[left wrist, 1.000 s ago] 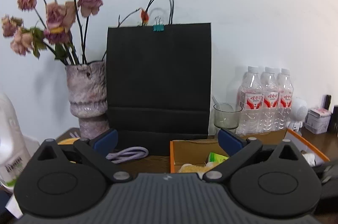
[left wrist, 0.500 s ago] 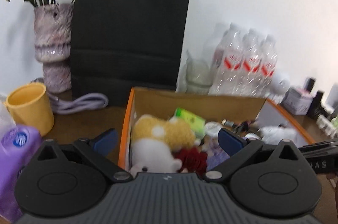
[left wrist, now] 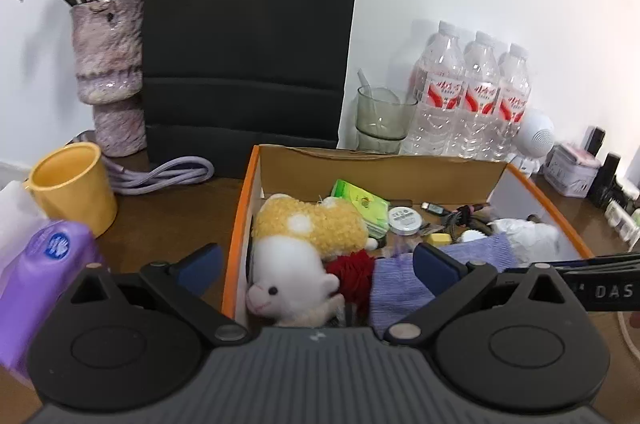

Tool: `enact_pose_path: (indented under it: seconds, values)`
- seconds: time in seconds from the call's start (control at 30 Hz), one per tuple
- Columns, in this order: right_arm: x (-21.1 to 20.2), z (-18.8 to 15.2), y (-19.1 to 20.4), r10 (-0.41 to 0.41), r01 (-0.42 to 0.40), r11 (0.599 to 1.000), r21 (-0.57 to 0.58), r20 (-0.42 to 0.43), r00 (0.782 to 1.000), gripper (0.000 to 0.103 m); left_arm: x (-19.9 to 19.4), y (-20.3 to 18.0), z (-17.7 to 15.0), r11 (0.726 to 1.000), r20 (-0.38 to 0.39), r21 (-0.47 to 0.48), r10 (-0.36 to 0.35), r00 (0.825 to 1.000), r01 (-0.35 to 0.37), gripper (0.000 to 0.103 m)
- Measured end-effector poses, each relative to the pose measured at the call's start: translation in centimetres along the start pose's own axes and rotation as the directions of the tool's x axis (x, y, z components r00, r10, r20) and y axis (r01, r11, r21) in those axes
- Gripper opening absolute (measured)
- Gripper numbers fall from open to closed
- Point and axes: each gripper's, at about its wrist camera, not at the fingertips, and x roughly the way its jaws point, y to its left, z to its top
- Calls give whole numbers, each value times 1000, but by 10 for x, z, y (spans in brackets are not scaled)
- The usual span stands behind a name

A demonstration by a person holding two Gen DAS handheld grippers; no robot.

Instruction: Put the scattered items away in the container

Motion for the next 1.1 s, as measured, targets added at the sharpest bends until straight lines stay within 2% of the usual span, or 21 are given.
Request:
enact_pose_path:
  seconds: [0.1,0.17,0.23,0.33,0.43,0.5,0.63,0.7,0.77,0.87,1.1]
  values:
    - [-33,-12,2,-52,54,998,-32,61,997,49,-35,-6,-10,1000,57,-13,-4,998,4,103]
    - [-59,-29,6,-68,76,995,-61,126,990,65,-63,-12,-22,1000,108,-6,0,994,1,103]
    - [-85,-52,15,-79,98,992,-81,209,975,69,-91,-16,-36,1000,149,-7,12,989,-11,103]
    - [-119,-91,26,-76,107,991,-86,307,949,77,-133,-23,-62,1000,217,-7,-11,976,13,103]
    - [-146,-131,33,-53,84,994,-73,352,934,81,-166,-31,-90,998,244,45,-51,969,42,103]
    - [-161,-156,36,-32,53,997,-51,356,934,82,-183,-36,-109,996,237,75,-58,970,42,103]
    - [-187,-205,35,15,-19,1000,6,342,940,88,-209,-35,-150,996,196,57,-84,977,74,103]
    - [-194,-225,37,-5,6,1000,-3,330,944,88,-216,-32,-167,995,164,46,-90,982,83,103]
    - [-198,-243,41,-59,69,997,-18,323,945,89,-221,-30,-184,995,144,46,-92,985,86,103]
    - [-194,-263,45,-112,125,992,-28,281,953,90,-222,-25,-202,997,106,37,-74,992,70,103]
    - [-184,-291,58,-126,147,986,-75,228,965,93,-224,-13,-226,998,45,34,-45,998,44,103]
